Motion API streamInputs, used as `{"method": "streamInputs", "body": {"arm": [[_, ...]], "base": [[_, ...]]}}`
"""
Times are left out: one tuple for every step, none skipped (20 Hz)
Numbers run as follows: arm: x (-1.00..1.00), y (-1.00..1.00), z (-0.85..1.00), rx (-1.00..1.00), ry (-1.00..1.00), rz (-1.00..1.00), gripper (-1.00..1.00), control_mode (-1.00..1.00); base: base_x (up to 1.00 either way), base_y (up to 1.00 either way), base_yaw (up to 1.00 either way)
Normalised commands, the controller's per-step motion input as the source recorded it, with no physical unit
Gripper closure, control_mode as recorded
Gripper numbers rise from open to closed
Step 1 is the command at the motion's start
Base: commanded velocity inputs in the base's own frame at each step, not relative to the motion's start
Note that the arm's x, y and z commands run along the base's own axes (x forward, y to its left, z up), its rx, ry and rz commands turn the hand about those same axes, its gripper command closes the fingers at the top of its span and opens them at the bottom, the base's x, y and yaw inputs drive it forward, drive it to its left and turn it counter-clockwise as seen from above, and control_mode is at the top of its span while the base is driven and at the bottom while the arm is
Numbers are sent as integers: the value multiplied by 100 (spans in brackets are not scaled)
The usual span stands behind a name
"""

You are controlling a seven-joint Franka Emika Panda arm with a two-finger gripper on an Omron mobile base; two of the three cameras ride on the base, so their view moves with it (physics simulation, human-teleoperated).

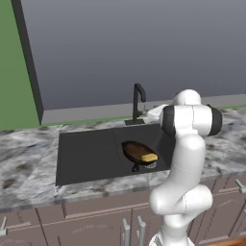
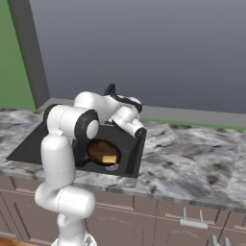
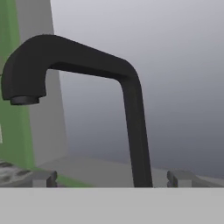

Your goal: Pick the pan and sponge and place them into the sink. Then turn on the water.

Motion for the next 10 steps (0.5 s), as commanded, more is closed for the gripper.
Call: {"method": "streamInputs", "body": {"arm": [[13,-2,-8,-2,0,-8,-100,-100],[12,-1,-9,-2,0,-8,-100,-100],[13,0,-10,-2,0,-8,-100,-100],[14,0,-10,-2,0,-8,-100,-100],[14,0,-12,-2,0,-8,-100,-100],[14,0,-13,-2,0,-8,-100,-100],[13,0,-13,-1,0,-8,-100,-100],[13,0,-14,-1,0,-8,-100,-100],[14,0,-14,-1,0,-8,-100,-100],[17,0,-13,-1,0,-8,-100,-100]], "base": [[0,0,0],[0,0,0],[0,0,0],[0,0,0],[0,0,0],[0,0,0],[0,0,0],[0,0,0],[0,0,0],[0,0,0]]}}
